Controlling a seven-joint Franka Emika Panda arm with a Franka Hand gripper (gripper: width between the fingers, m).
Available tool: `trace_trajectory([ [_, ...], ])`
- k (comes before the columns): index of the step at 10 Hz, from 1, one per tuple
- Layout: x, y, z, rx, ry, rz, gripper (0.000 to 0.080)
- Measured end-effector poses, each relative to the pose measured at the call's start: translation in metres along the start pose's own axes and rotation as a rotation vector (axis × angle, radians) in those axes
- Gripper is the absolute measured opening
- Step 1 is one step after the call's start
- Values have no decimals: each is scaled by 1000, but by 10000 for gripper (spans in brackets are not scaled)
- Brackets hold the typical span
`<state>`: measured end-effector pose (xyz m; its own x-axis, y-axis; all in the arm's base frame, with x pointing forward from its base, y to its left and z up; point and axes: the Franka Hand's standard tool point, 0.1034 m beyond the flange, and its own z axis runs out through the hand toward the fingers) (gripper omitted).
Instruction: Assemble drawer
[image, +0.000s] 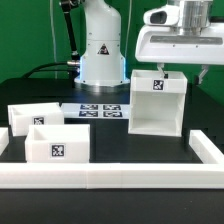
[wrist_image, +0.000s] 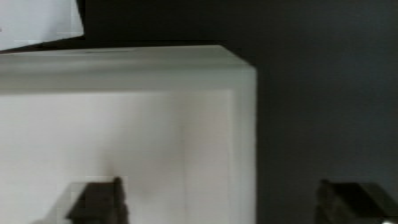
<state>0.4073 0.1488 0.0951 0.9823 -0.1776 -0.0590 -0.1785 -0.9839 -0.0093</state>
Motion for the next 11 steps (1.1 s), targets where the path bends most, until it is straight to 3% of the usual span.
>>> trace_trajectory([
  [1,0,0,0,0,-1,0,440],
  [3,1,0,-1,0,1,-10,73],
  [5,1,0,-1,1,2,-10,36],
  [11,4,2,-1,3,3,-44,36],
])
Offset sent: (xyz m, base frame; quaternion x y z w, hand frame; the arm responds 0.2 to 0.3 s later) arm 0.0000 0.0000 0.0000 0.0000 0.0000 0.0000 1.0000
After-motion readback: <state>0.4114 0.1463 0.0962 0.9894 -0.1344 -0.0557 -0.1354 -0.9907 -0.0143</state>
